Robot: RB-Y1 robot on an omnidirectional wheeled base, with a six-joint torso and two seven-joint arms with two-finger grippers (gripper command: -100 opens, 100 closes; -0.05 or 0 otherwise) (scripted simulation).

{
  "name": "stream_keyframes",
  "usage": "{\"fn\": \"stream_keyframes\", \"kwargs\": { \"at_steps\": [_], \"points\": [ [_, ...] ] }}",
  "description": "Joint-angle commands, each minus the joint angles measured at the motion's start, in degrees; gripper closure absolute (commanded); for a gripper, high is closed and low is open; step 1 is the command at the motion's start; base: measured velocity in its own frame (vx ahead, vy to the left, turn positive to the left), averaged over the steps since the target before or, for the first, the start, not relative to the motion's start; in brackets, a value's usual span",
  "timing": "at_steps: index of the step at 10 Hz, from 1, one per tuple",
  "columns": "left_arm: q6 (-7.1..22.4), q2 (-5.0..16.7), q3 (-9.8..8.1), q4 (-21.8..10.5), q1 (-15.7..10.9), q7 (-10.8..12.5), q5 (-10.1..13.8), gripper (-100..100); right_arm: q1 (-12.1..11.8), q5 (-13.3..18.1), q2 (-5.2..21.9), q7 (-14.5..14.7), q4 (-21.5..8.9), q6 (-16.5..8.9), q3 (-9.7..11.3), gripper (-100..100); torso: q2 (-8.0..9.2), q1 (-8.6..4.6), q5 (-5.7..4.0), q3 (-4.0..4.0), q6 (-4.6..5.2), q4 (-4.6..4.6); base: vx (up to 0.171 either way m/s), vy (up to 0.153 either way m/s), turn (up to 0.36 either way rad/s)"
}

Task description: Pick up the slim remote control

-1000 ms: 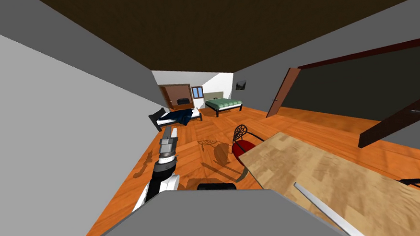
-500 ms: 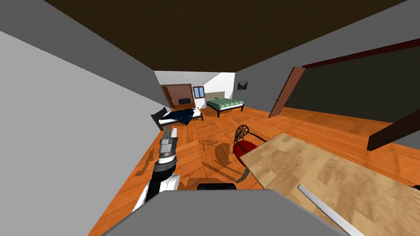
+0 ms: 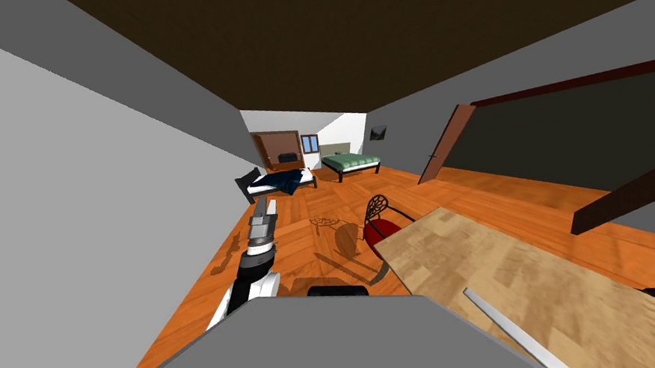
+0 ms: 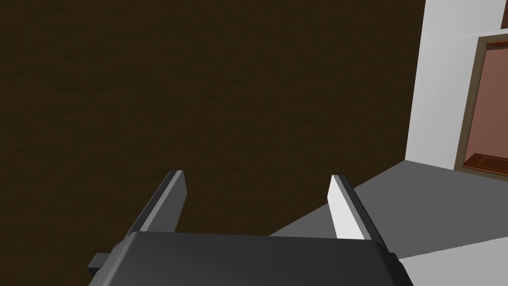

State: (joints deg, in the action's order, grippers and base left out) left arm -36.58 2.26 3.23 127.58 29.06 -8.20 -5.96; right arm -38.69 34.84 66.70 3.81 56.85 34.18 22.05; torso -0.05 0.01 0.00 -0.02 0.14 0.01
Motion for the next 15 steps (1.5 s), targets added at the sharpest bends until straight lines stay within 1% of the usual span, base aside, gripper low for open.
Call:
{"fn": "stream_keyframes", "kwargs": {
  "at_steps": [1,2,4,5,7,8,10,12,13,14,15],
  "points": [
    [0.0,0.0,0.0,0.0,0.0,0.0,0.0,0,0.0,0.0,0.0,0.0,0.0,0.0,0.0,-100,0.0,0.0,0.0,0.0,0.0,0.0,-0.018,0.017,0.058],
    [0.0,0.0,0.0,0.0,0.0,0.0,0.0,0,-1.0,-0.8,1.4,0.9,-1.1,-0.8,0.3,-100,0.04,0.04,0.01,0.02,-0.01,0.01,0.032,0.046,0.155],
    [0.0,0.0,0.0,0.0,0.0,0.0,0.0,0,-2.0,-1.7,2.7,1.9,-2.5,-1.6,0.6,-100,-0.27,0.12,0.05,-0.15,-0.03,-0.06,0.104,0.024,0.195],
    [0.0,0.0,0.0,0.0,0.0,0.0,0.0,0,-2.3,-1.8,2.9,2.1,-2.8,-1.8,0.7,-100,-0.46,0.03,0.02,-0.26,-0.07,-0.09,0.14,-0.025,0.19],
    [0.0,0.0,0.0,0.0,0.0,0.0,0.0,0,-3.4,-2.3,3.8,3.1,-4.7,-2.6,1.2,-100,-0.52,-0.1,-0.02,-0.3,-0.06,-0.12,0.111,-0.014,0.215],
    [0.0,0.0,0.0,0.0,0.0,0.0,0.0,0,-3.4,-2.3,3.8,3.1,-4.7,-2.6,1.2,-100,-0.46,-0.04,0.0,-0.27,-0.05,-0.11,0.067,-0.009,0.101],
    [0.0,0.0,0.0,0.0,0.0,0.0,0.0,0,-3.8,-1.6,3.1,3.0,-6.1,-2.7,2.1,-100,-0.25,-0.08,-0.02,-0.15,-0.03,-0.06,0.049,-0.039,0.237],
    [0.0,0.0,-0.01,0.0,0.0,0.0,0.0,0,-3.7,0.0,1.6,2.3,-7.4,-2.6,3.7,-100,-0.21,-0.33,-0.07,-0.13,-0.04,-0.05,0.025,-0.112,0.25],
    [0.0,0.0,-0.01,0.0,0.0,0.0,0.0,0,-3.4,1.6,0.5,1.5,-8.4,-2.4,5.2,-100,-0.11,-0.42,-0.1,-0.07,0.0,-0.03,-0.015,-0.122,0.178],
    [0.0,0.0,-0.01,0.0,0.0,0.0,0.0,0,-3.4,1.6,0.5,1.5,-8.4,-2.4,5.2,-100,-0.01,-0.43,-0.11,-0.01,0.0,0.0,-0.025,-0.083,0.081],
    [0.0,0.0,-0.01,0.0,0.0,0.0,0.0,0,-3.0,3.2,-0.9,0.7,-9.5,-2.2,6.8,-100,0.05,-0.31,-0.09,0.03,0.04,0.01,-0.047,-0.075,0.142]
  ]
}}
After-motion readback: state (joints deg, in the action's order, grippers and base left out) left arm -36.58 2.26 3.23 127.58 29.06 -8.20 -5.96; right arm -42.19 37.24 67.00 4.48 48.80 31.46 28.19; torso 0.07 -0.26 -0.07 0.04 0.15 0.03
